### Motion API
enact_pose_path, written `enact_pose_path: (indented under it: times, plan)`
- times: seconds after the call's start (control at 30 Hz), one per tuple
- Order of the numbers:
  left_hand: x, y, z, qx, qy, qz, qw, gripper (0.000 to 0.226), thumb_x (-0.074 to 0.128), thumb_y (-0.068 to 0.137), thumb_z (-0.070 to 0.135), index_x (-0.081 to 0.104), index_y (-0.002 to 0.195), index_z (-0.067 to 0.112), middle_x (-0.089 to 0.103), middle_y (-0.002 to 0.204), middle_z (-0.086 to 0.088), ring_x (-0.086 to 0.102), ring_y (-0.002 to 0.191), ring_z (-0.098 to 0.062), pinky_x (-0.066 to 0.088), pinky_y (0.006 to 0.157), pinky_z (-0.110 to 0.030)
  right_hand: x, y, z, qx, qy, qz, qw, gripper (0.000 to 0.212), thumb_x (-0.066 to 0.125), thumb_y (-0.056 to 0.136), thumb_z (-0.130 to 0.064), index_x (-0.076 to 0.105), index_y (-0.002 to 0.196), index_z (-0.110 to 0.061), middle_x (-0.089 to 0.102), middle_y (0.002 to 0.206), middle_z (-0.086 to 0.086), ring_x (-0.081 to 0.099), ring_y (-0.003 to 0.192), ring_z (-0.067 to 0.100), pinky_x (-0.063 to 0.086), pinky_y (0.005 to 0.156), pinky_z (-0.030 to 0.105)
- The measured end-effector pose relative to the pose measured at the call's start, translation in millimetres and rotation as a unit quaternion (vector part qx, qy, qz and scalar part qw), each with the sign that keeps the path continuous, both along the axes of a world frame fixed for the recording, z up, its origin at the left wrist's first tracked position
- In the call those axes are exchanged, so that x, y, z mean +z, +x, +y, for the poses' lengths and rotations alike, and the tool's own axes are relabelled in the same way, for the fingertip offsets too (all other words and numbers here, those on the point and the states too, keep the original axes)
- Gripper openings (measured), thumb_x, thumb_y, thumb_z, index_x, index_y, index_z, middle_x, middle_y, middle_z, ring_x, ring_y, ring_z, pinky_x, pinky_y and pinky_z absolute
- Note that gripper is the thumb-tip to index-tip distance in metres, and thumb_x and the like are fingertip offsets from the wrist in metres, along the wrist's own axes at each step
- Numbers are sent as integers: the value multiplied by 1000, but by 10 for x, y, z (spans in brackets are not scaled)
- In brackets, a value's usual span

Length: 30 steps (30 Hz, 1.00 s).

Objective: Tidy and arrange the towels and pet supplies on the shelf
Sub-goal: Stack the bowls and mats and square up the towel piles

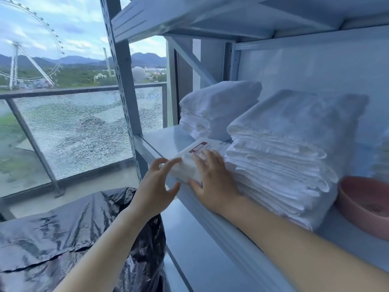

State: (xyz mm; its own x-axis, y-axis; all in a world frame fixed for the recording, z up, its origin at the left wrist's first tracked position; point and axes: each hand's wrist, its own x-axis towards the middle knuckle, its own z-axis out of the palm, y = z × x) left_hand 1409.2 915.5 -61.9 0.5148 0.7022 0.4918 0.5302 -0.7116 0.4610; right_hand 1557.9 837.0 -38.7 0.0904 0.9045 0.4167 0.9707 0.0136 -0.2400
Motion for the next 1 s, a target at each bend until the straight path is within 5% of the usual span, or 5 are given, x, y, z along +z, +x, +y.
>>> enact_pose_path:
  times: [0.17,0.33,0.77,1.0]
  plan:
    - [47,19,38,-12,-31,16,999,67,59,89,25,23,146,32,37,143,4,48,118,-13,37,87,-19,48,6,9,11,-35,3,999,62,52,92,-28,23,146,-19,17,153,8,6,143,30,16,114,38]
    - [-27,-50,-39,-39,-36,6,999,67,62,86,24,28,143,34,42,132,7,49,104,-7,43,81,-21,125,2,-6,13,-29,10,999,65,56,83,-19,31,144,-22,30,141,6,20,134,27,28,108,35]
    - [138,24,-73,-37,-7,79,996,80,64,80,7,26,141,43,29,146,5,59,95,-21,48,73,-25,247,-65,-147,17,-99,-5,995,70,60,85,-17,24,146,-14,21,153,8,15,140,26,14,115,32]
    - [226,-224,-360,-69,14,99,993,73,66,84,20,27,143,38,21,152,14,49,121,-20,45,90,-32,218,-200,-484,29,-74,-10,997,70,62,86,-17,26,146,-12,23,153,8,17,140,22,10,114,25]
